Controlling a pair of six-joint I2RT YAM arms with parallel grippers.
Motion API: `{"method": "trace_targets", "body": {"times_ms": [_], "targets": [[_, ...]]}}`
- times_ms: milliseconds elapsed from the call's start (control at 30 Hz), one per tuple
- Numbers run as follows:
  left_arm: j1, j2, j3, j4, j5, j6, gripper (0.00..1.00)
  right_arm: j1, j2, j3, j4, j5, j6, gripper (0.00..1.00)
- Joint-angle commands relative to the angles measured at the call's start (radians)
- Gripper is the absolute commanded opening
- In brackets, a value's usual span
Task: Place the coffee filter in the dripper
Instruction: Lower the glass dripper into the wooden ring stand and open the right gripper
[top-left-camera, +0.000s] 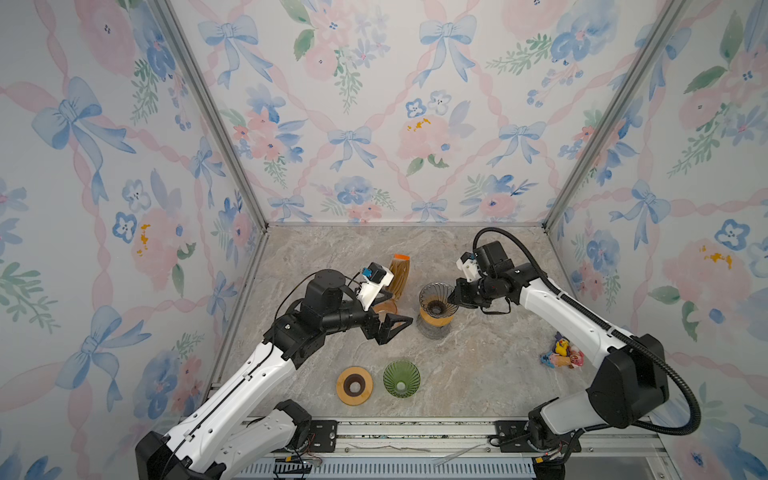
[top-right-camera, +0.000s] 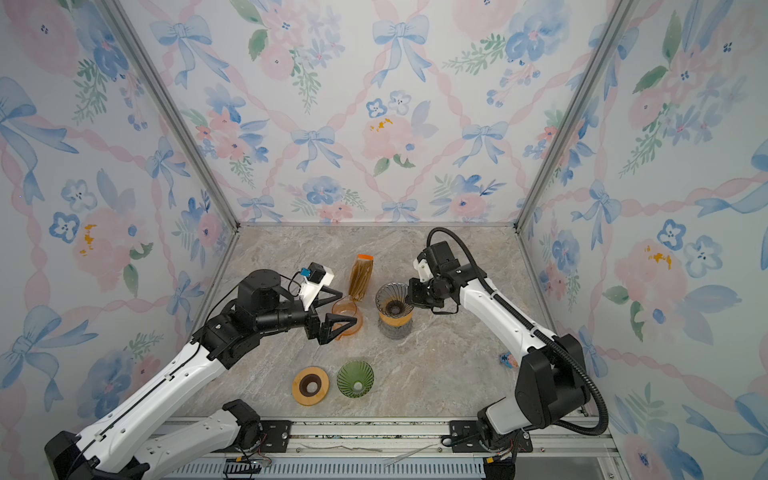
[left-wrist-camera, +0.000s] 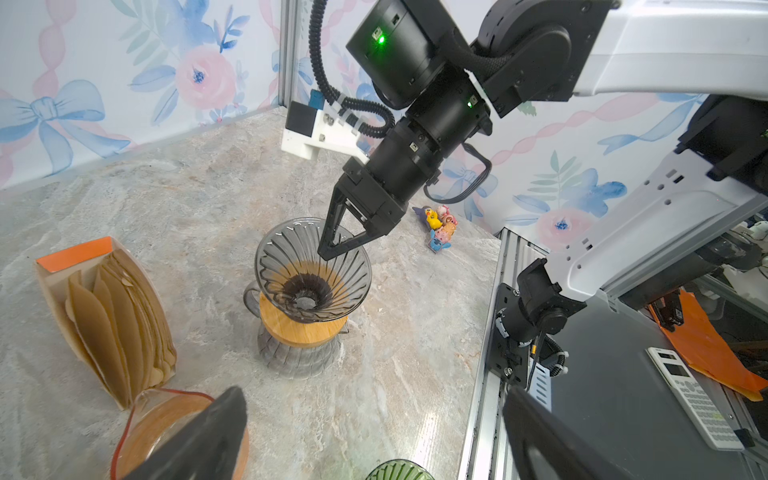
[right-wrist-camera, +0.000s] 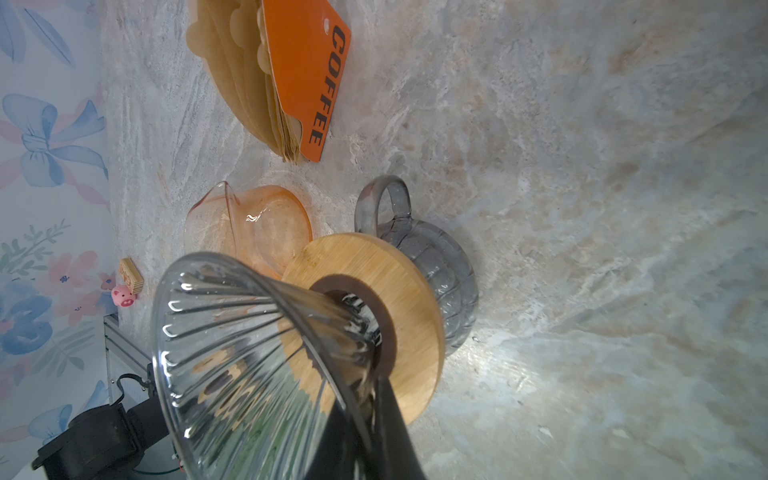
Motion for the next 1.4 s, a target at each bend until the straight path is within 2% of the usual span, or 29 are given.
{"method": "trace_targets", "body": {"times_ms": [0, 533, 1033, 1133, 1367], "targets": [[-0.004, 0.007, -0.015, -0.002, -0.007, -0.004, 0.98, -0.013, 0.009, -0.013, 0.014, -0.017, -0.002, 0.1], [-0.005, 0.003, -0.015, -0.001, -0.006, -0.004, 0.98, -0.02, -0.002, -0.008, 0.005, -0.019, -0.001, 0.15], [-0.004, 0.007, -0.014, -0.001, -0.026, -0.007, 0.98, -0.034, -0.061, 0.021, -0.019, 0.0, -0.006, 0.29], [-0.004, 0.009, -0.016, -0.001, -0.063, -0.01, 0.98, -0.039, -0.098, 0.012, -0.012, 0.013, -0.01, 0.33], [-0.004, 0.05, 0.005, -0.004, -0.262, -0.036, 0.96, -0.039, -0.24, -0.096, 0.09, 0.067, -0.012, 0.48]]}}
